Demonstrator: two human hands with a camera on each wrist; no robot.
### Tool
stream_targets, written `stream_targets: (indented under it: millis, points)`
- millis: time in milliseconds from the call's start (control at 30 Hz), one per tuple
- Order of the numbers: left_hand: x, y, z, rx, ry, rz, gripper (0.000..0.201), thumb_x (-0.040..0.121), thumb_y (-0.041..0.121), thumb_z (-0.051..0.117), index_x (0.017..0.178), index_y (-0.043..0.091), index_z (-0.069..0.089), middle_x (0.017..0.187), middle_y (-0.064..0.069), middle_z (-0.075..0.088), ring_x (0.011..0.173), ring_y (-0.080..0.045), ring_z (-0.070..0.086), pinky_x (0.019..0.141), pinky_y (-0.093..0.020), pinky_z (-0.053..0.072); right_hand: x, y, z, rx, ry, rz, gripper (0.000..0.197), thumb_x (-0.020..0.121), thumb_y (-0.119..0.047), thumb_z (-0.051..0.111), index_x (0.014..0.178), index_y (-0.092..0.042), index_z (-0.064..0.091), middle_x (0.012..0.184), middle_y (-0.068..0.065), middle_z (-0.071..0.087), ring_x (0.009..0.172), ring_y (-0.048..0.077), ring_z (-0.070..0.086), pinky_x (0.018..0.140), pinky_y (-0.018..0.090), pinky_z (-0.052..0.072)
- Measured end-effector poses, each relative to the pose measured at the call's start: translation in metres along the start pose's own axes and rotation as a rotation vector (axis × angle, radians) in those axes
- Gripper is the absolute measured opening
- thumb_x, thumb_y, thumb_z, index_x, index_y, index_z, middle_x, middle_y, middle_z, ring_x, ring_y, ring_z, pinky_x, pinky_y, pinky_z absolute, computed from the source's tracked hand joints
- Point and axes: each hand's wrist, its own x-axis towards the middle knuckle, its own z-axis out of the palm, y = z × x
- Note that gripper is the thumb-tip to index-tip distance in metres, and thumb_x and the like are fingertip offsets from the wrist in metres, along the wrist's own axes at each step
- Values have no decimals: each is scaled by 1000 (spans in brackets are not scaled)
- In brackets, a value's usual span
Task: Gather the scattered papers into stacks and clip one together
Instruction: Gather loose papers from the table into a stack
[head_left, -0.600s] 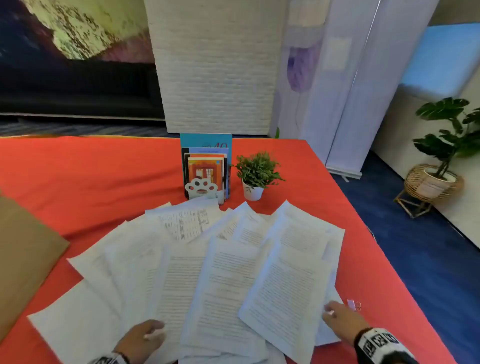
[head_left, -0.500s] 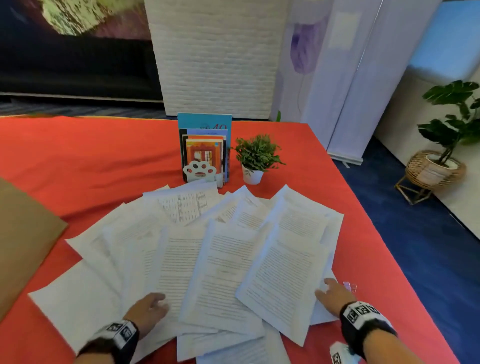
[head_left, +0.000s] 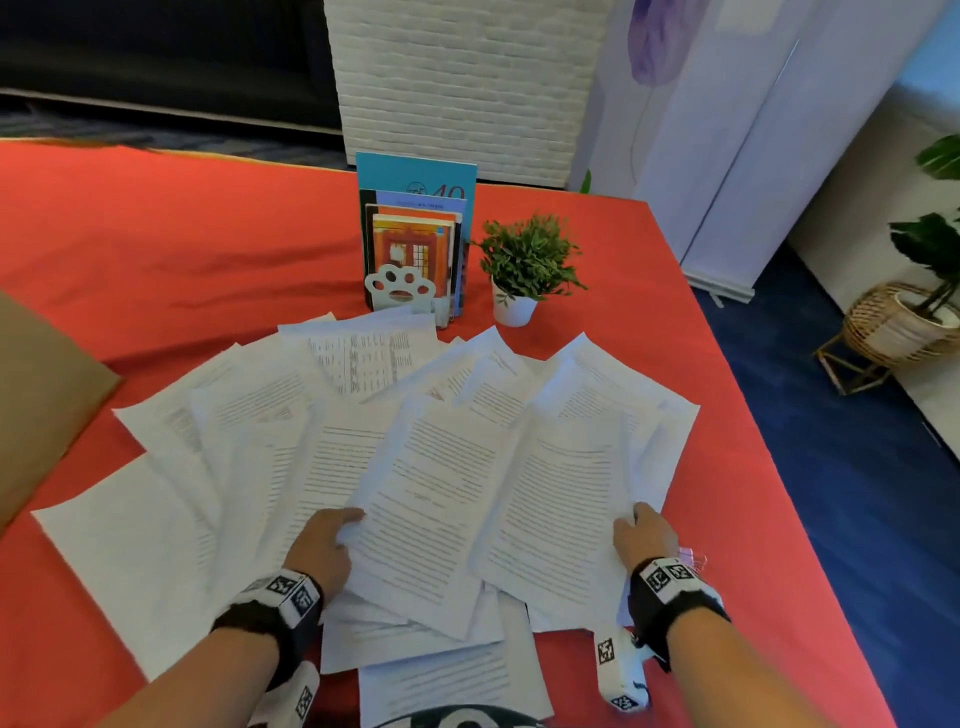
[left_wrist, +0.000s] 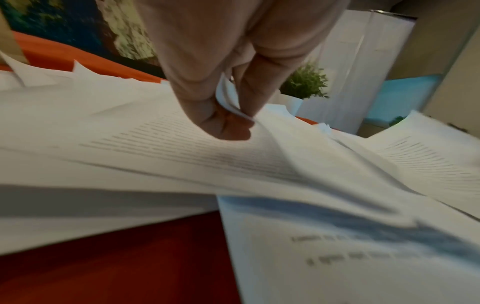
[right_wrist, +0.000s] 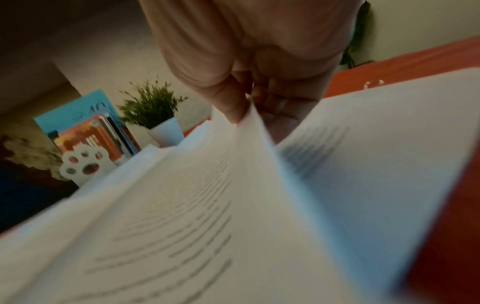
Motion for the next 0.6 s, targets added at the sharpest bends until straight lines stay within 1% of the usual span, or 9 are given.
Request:
stream_targets:
  millis: [33,67,100,133,233,367,433,500,600]
  points:
    - [2,-3,-3,-9,58,-41,47,83,-13,41,123,6,57,136,-17,47,128,-31,41,109,-22,21,4,-3,-8,37,37,-42,9,90,-12,46,83,-7,48,97,21,61,94,35,55,78,34,40]
    - [4,-5,-8,-8,98,-72,45,84,-11,43,125,3,55,137,-19,46,129,-33,40,111,-28,22,10,-7,-15,85,63,-60,17,90,-15,46,74,-8,45,82,15,57,86,32,51,74,33,37]
    - [6,-9,-13,-6,126,-105,42,86,-8,46,125,2,55,137,-20,46,129,-34,41,112,-31,23,15,-12,-23,132,84,-58,22,89,-20,46,69,-9,44,74,10,51,82,29,47,71,32,34]
    - [8,-14,-18,1,146,-140,39,87,-3,49,124,2,56,137,-21,47,128,-35,43,112,-33,25,22,-15,-29,159,104,-43,24,87,-23,46,71,-7,47,73,9,50,81,27,45,71,32,34]
    - [7,-28,-28,32,150,-240,33,88,2,51,119,1,61,134,-21,51,125,-36,46,109,-34,30,48,-23,-35,162,84,19,18,91,-18,47,88,-2,55,96,21,59,90,33,54,80,35,42]
    - [0,-40,-26,72,130,-292,26,84,2,55,107,7,67,124,-18,59,117,-34,53,104,-34,35,66,-29,-26,111,-35,101,34,91,-16,47,114,6,58,122,26,59,113,38,55,90,35,42]
    - [-1,-41,-23,73,119,-273,25,81,2,58,102,10,68,120,-16,61,114,-32,54,102,-33,37,67,-32,-19,85,-63,105,34,90,-15,47,116,6,58,123,26,59,114,39,54,95,37,42]
    - [-2,-40,-20,69,114,-254,26,79,1,60,101,11,67,118,-16,61,112,-32,55,100,-33,38,65,-35,-13,116,-72,99,33,89,-10,48,117,6,57,121,24,60,112,39,56,95,38,44]
    - [-4,-39,-17,59,126,-235,39,74,-4,64,111,9,63,125,-20,55,117,-35,51,101,-34,37,60,-41,-6,218,-19,88,31,87,-3,47,117,4,55,120,26,60,109,39,57,89,37,45]
